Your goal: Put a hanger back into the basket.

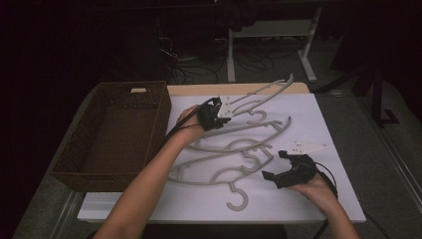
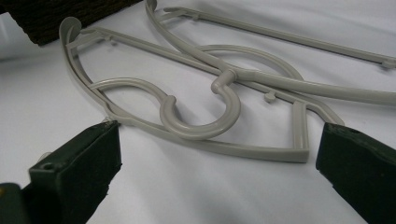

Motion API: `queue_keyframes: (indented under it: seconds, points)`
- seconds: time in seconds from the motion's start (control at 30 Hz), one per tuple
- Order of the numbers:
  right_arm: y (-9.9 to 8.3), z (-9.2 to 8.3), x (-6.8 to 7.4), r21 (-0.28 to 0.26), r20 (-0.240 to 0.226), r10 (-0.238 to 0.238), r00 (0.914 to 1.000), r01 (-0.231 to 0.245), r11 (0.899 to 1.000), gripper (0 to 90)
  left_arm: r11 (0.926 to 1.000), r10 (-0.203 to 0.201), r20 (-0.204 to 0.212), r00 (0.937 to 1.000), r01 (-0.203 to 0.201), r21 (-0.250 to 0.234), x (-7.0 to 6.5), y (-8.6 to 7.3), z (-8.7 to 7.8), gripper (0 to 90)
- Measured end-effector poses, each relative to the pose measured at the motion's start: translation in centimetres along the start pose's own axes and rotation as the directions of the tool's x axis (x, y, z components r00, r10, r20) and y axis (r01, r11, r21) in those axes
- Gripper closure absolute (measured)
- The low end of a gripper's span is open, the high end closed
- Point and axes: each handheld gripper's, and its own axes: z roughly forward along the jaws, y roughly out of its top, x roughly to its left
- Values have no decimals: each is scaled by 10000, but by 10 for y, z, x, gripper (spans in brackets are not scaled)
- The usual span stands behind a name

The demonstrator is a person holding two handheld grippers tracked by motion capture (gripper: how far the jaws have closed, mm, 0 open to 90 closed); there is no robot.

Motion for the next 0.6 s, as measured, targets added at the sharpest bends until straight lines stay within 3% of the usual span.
queue_keyframes:
  seconds: [0.13, 0.33, 0.6]
  points:
    - [0, 0, 0, -1, 2, 6, 10000, -6, 10000, 0, 9995, -290, -35, 9996, 290, -79, 7, 4, -14, 824]
    - [0, 0, 0, -4, 15, -2, 10000, 2, 10000, 0, 9948, -980, 269, 9948, 987, -266, 18, 12, -45, 823]
    - [0, 0, 1, -12, 19, 5, 10000, -5, 10000, 0, 9832, -1754, 806, 9812, 1788, -374, 33, 16, -93, 823]
